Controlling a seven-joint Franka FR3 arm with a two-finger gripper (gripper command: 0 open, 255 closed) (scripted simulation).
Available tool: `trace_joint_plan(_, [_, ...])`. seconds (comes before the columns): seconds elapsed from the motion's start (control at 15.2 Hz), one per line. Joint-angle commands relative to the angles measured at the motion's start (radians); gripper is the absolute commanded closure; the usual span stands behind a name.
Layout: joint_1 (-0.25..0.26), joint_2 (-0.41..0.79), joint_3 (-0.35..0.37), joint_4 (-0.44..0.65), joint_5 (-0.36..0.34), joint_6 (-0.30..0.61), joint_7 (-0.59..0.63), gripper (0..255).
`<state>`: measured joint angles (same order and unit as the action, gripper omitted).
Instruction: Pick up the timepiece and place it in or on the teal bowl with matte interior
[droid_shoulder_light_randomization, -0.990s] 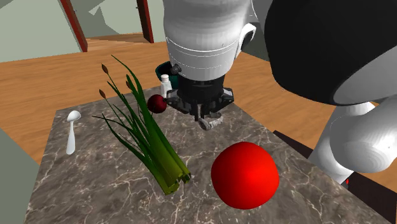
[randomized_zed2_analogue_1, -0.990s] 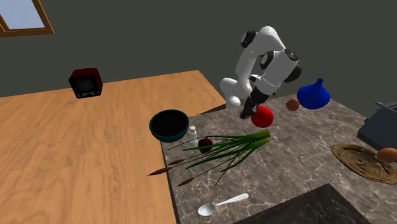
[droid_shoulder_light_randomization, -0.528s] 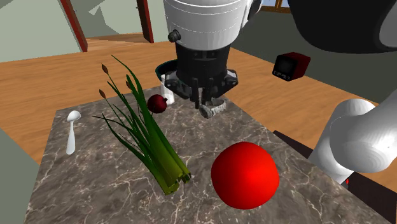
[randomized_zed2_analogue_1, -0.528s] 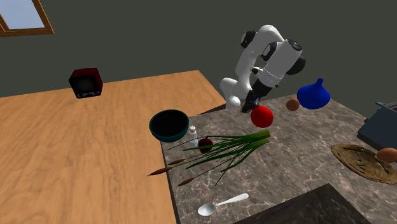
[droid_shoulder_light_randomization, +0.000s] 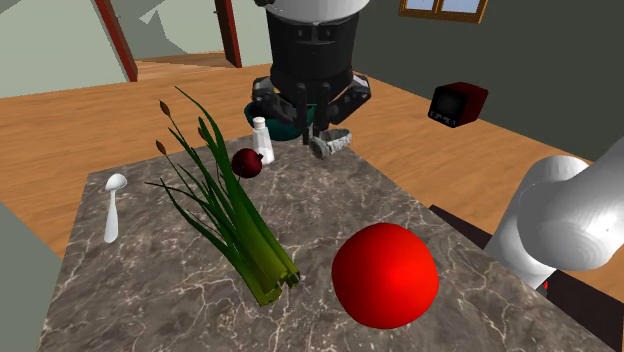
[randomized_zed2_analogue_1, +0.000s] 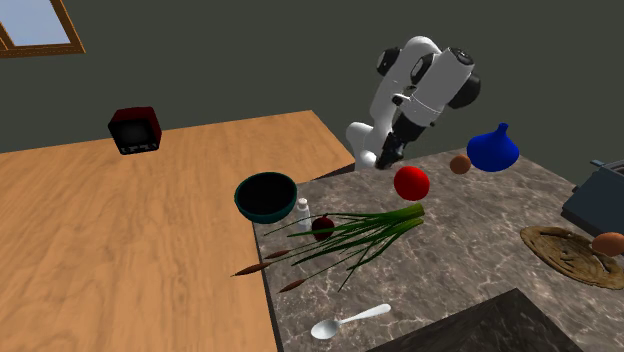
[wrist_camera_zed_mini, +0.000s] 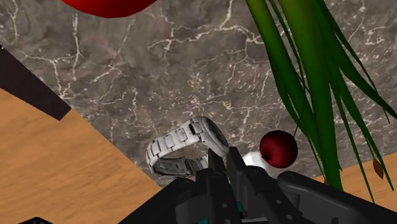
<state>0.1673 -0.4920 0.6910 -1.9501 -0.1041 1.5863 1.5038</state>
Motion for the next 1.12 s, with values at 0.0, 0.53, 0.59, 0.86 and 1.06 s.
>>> trace_joint_plan(0.0, [-0.013,0.009,-0.029,-0.006,-0.015,0.021,-0.035,255])
trace_joint_plan(0.53, [-0.085,0.101,-0.13,0.013,-0.091,0.116,-0.167,255])
trace_joint_plan(0.59, [-0.094,0.117,-0.141,0.021,-0.101,0.127,-0.182,255])
trace_joint_plan(0.86, [-0.134,0.188,-0.178,0.065,-0.14,0.164,-0.237,255])
trace_joint_plan(1.06, [-0.162,0.251,-0.202,0.112,-0.17,0.186,-0.276,255])
